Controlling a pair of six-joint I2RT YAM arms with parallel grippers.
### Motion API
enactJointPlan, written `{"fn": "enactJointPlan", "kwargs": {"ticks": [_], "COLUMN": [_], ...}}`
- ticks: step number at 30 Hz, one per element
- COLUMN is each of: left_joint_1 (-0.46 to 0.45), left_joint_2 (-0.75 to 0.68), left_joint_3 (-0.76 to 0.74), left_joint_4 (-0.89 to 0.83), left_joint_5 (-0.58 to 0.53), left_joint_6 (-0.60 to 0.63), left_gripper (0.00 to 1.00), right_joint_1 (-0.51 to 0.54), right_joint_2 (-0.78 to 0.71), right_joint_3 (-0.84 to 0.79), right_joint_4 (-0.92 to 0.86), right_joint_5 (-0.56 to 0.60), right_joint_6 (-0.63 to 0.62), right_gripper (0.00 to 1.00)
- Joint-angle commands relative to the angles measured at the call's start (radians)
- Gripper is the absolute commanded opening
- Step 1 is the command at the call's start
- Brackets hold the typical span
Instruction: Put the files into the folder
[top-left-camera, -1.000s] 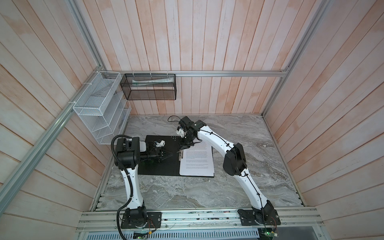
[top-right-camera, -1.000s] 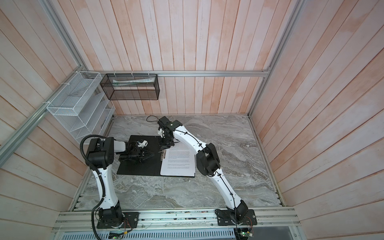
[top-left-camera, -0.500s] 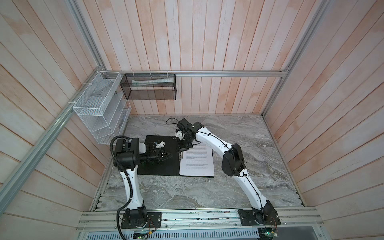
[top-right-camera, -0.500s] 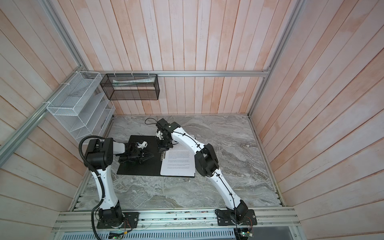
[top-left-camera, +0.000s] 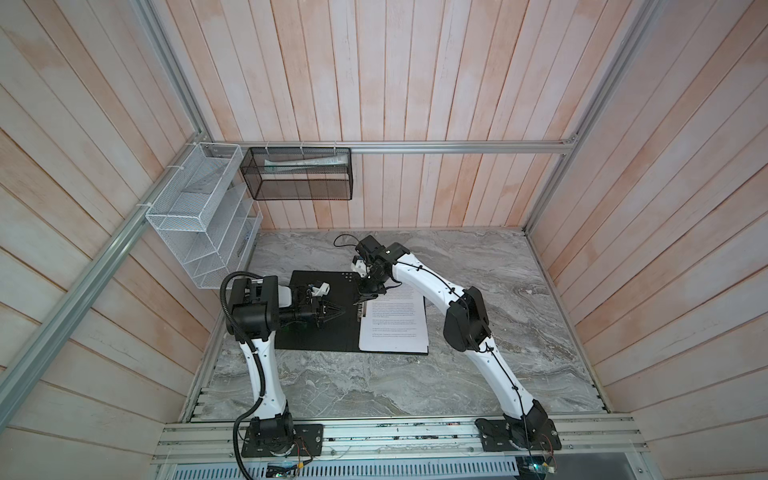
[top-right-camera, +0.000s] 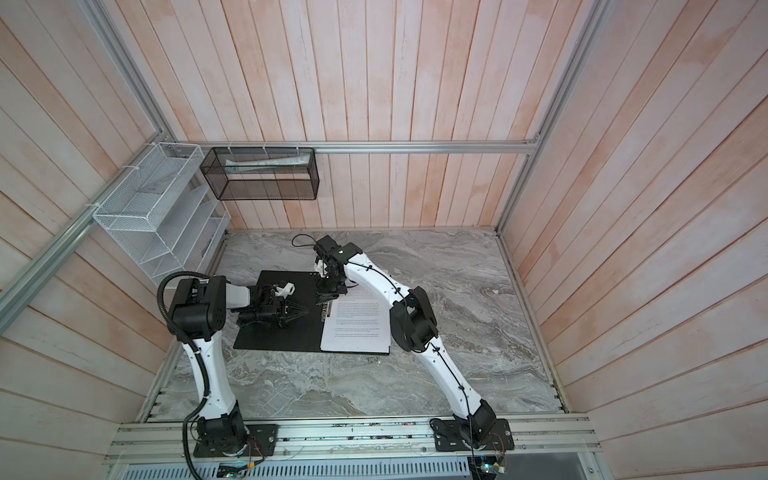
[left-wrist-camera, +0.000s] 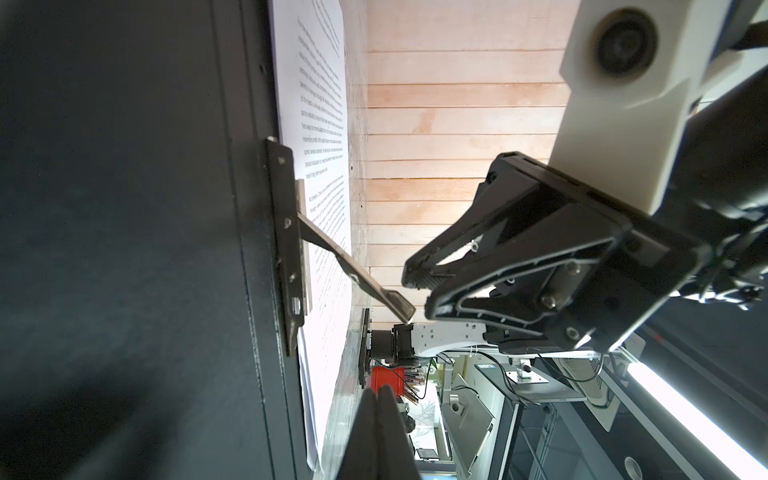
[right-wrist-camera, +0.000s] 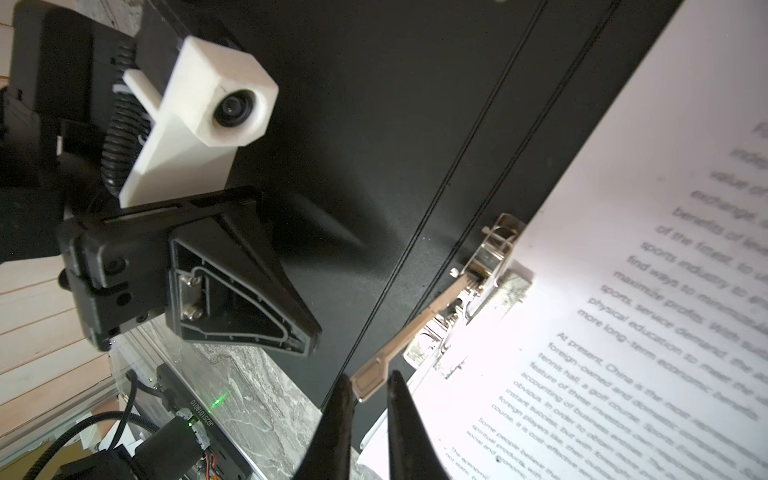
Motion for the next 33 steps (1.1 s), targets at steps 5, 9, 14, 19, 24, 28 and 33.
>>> {"fn": "enactJointPlan", "kwargs": {"ticks": [5, 9, 14, 19, 24, 28, 33], "left_joint_1": [-0.002, -0.003, -0.003, -0.002, -0.003, -0.002, -0.003], "left_joint_2": [0.064, 0.064, 0.064, 0.064, 0.064, 0.064, 0.065], "left_joint_3": [-0.034, -0.034, -0.034, -0.034, -0.033, -0.032, -0.032], "left_joint_4": [0.025, 0.023, 0.023, 0.022, 0.023, 0.023, 0.023], "left_joint_5": [-0.156, -0.156, -0.156, -0.156, -0.156, -0.156, -0.156], "left_joint_6": [-0.014, -0.014, -0.013, -0.014, -0.014, -0.014, -0.014], "left_gripper": [0.0, 0.0, 0.0, 0.0, 0.0, 0.0, 0.0], "right_joint_1": [-0.006, -0.005, -0.004, 0.0, 0.002, 0.005, 0.016], "right_joint_2": [0.028, 0.035, 0.047, 0.059, 0.071, 0.068, 0.059], "right_joint_3": [0.02, 0.022, 0.026, 0.022, 0.018, 0.019, 0.014], "right_joint_4": [-0.022, -0.033, -0.041, -0.051, -0.064, -0.085, -0.116], "right_joint_5": [-0.032, -0.04, -0.055, -0.064, -0.052, -0.039, -0.03], "right_joint_6": [-0.014, -0.026, -0.034, -0.047, -0.055, -0.059, -0.076], "right_gripper": [0.16, 0.16, 0.16, 0.16, 0.16, 0.16, 0.16]}}
